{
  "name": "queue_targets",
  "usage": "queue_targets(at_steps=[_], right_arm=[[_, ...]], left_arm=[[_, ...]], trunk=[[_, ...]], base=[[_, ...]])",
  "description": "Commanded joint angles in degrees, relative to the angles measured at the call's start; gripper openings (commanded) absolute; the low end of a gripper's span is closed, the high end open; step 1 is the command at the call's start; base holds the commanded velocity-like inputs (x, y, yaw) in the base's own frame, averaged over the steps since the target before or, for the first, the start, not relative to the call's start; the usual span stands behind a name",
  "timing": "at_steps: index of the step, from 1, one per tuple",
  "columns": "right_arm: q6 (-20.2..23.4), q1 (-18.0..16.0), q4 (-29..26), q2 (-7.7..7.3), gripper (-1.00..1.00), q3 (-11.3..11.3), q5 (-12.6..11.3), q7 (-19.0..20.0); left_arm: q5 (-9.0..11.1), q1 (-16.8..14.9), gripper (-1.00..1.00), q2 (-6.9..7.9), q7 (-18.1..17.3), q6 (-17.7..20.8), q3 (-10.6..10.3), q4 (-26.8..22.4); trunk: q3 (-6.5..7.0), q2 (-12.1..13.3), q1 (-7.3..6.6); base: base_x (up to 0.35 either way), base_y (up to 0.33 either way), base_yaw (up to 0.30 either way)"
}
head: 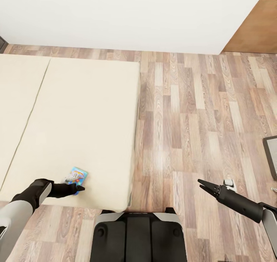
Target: Put all the toys in the child's room - the three board games (two on the bed and one on the table), the two jigsaw puzzles on the table, and the tennis ball on the table - inside the toy box on the table in the child's room.
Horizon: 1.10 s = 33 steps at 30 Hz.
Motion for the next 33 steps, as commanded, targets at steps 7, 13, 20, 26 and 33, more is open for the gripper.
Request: queue_targets(at_steps=[7, 13, 20, 26, 33], right_arm=[[0.20, -0.05, 0.01, 0.00, 1.00, -0.04, 0.11, 0.24], [0.20, -0.06, 0.01, 0.00, 1.00, -0.04, 0.12, 0.24], [0.20, -0.05, 0.02, 0.00, 1.00, -0.04, 0.12, 0.24], [0.20, -0.05, 0.01, 0.00, 1.00, -0.04, 0.11, 0.24], [0.20, -0.07, 0.01, 0.00, 1.00, -0.04, 0.11, 0.24]], left_arm=[[0.11, -0.01, 1.00, 0.01, -0.10, 0.50, 0.33, -0.05], [0.11, -0.01, 1.00, 0.01, -0.10, 0.55, 0.33, -0.05], [0.11, -0.01, 1.00, 0.01, -0.10, 0.59, 0.33, -0.05], [0.11, -0.01, 1.00, 0.01, -0.10, 0.59, 0.33, -0.05], [0.11, -0.01, 1.00, 0.01, -0.10, 0.59, 0.33, -0.05]], trunk=[[-0.06, -0.09, 0.03], [-0.06, -0.09, 0.03], [-0.06, -0.09, 0.03], [-0.06, -0.09, 0.03], [-0.06, -0.09, 0.03]], base=[[0.000, -0.048, 0.000], [0.000, -0.007, 0.000], [0.000, 0.103, 0.000], [0.000, 0.073, 0.000], [0.000, 0.017, 0.000]])
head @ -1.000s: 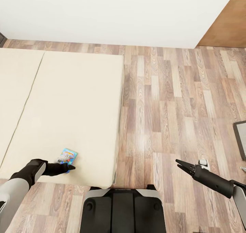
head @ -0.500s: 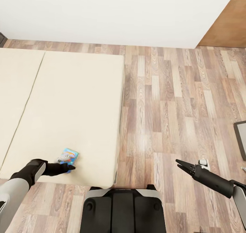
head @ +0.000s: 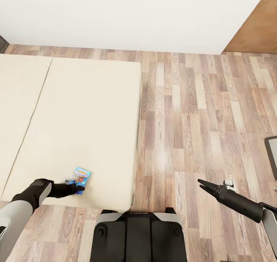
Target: Put all the toys in the child's room - the three board games (two on the bed and one on the table), the two jigsaw puzzles on the table, and the tennis ball on the table - inside the toy box on the table in the child's room.
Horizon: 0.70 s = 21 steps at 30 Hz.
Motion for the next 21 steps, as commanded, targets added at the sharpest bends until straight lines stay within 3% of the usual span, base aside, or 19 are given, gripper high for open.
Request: queue_targets(at_steps=[1, 10, 21], right_arm=[[0.21, -0.01, 0.00, 0.00, 1.00, -0.05, 0.12, 0.24], [0.21, 0.01, -0.01, 0.00, 1.00, -0.05, 0.14, 0.24], [0.21, 0.00, -0.01, 0.00, 1.00, -0.05, 0.12, 0.24]], left_arm=[[0.09, -0.01, 1.00, -0.02, -0.10, 0.49, 0.33, -0.04], [0.09, -0.01, 1.00, 0.02, -0.10, 0.50, 0.38, -0.04], [0.09, -0.01, 1.00, 0.09, -0.10, 0.57, 0.41, -0.06]], trunk=[[-0.06, -0.09, 0.03], [-0.06, -0.09, 0.03], [-0.06, -0.09, 0.03]], base=[[0.000, 0.006, 0.000], [0.008, 0.006, 0.000], [0.107, 0.045, 0.000]])
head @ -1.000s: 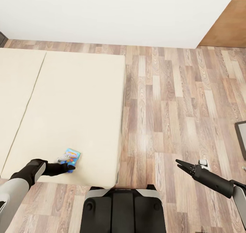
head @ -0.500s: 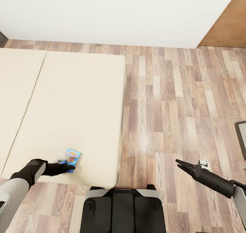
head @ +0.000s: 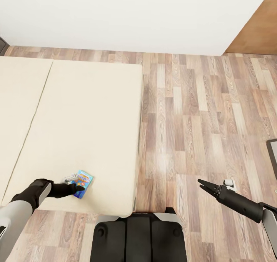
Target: Put all the toys in the child's room - the three board games (two on the bed and one on the table), the two jigsaw puzzles on the table, and the tennis ball on the table - inside the toy box on the table in the child's room.
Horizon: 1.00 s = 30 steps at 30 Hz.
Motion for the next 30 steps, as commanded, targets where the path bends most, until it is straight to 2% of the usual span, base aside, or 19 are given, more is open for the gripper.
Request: queue_targets(at_steps=[1, 17, 30], right_arm=[[0.21, -0.04, -0.01, 0.00, 1.00, -0.05, 0.11, 0.24], [0.21, -0.05, -0.01, 0.00, 1.00, -0.07, 0.11, 0.24], [0.21, -0.08, -0.01, 0.00, 1.00, -0.09, 0.11, 0.26]], left_arm=[[0.10, -0.01, 1.00, -0.01, -0.10, 0.49, 0.33, -0.05], [0.10, -0.01, 1.00, -0.12, -0.10, 0.49, 0.33, -0.04], [0.10, -0.03, 1.00, -0.13, -0.10, 0.49, 0.36, -0.10]], trunk=[[-0.06, -0.08, 0.04], [-0.06, -0.08, 0.04], [-0.06, -0.08, 0.04]], base=[[0.038, 0.009, 0.000], [0.006, -0.001, 0.000], [0.000, -0.089, 0.000]])
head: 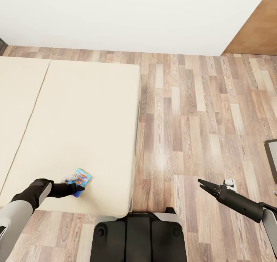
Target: Put all the toys in the child's room - the three board games (two on the bed and one on the table), the two jigsaw puzzles on the table, and the tennis ball on the table - inside the toy box on the table in the child's room.
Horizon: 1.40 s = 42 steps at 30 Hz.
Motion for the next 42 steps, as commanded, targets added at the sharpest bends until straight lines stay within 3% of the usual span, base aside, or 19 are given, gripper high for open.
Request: queue_targets(at_steps=[1, 23, 29, 42], right_arm=[[0.21, -0.03, 0.00, 0.00, 1.00, -0.06, 0.12, 0.23], [0.21, 0.01, 0.02, 0.00, 1.00, -0.05, 0.17, 0.22], [0.15, 0.02, 0.07, 0.00, 1.00, -0.01, 0.18, 0.22], [0.12, -0.02, 0.08, -0.01, 1.00, -0.04, 0.14, 0.22]], left_arm=[[0.08, -0.02, 1.00, -0.02, -0.10, 0.49, 0.32, -0.04], [0.07, -0.11, 1.00, 0.32, -0.10, 0.49, 0.25, -0.05], [-0.07, -0.16, 1.00, 0.66, -0.10, 0.60, 0.05, -1.96], [-0.18, -0.16, 1.00, 2.78, -0.10, 0.89, 0.04, -4.77]], trunk=[[-0.06, -0.09, 0.03], [-0.06, -0.09, 0.03], [-0.06, -0.09, 0.03], [-0.06, -0.09, 0.03]], base=[[0.000, -0.016, 0.000], [0.000, -0.041, 0.000], [0.000, -0.003, 0.000], [0.000, 0.000, 0.000]])
